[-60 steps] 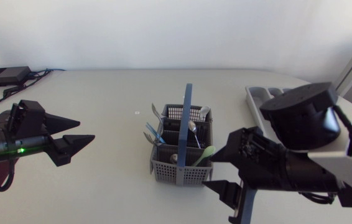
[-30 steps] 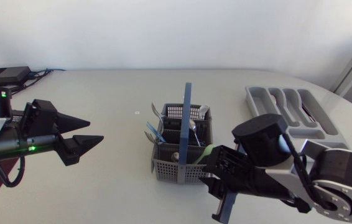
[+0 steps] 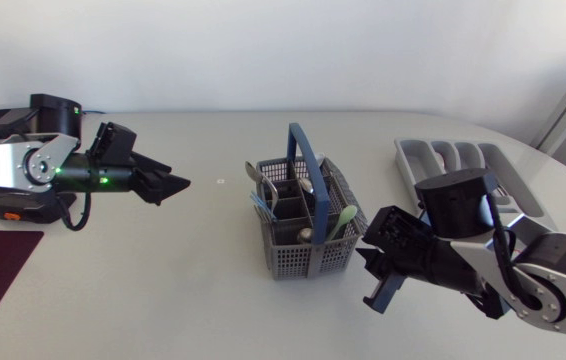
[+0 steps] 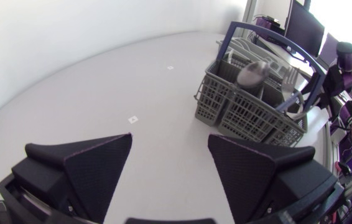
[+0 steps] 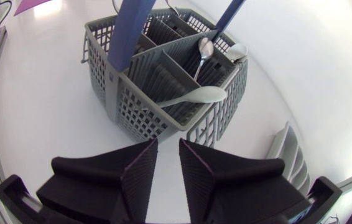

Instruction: Unload the cutlery basket into the drawer organizer.

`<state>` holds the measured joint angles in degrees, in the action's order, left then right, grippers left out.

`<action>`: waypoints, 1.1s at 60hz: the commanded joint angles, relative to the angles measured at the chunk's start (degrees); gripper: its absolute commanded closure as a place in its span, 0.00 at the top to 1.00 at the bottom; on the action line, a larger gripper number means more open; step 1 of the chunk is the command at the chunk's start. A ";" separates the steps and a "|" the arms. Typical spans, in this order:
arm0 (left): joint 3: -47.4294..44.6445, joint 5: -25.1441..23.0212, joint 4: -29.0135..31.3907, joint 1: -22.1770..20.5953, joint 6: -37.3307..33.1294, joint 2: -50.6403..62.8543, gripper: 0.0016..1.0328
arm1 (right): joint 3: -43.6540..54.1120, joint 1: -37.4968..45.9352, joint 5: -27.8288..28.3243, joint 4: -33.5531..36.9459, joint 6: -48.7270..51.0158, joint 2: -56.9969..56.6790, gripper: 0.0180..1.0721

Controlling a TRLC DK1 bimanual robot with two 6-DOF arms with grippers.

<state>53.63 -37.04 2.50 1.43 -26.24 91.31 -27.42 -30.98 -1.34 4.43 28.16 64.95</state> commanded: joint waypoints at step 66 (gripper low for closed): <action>29.25 0.91 -5.05 -6.62 8.13 30.16 0.83 | -18.37 -5.93 -0.15 7.18 -15.86 4.40 0.74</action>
<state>83.37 -35.94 -2.09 -5.89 -19.03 120.03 -43.09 -36.07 -0.51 9.74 15.55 67.33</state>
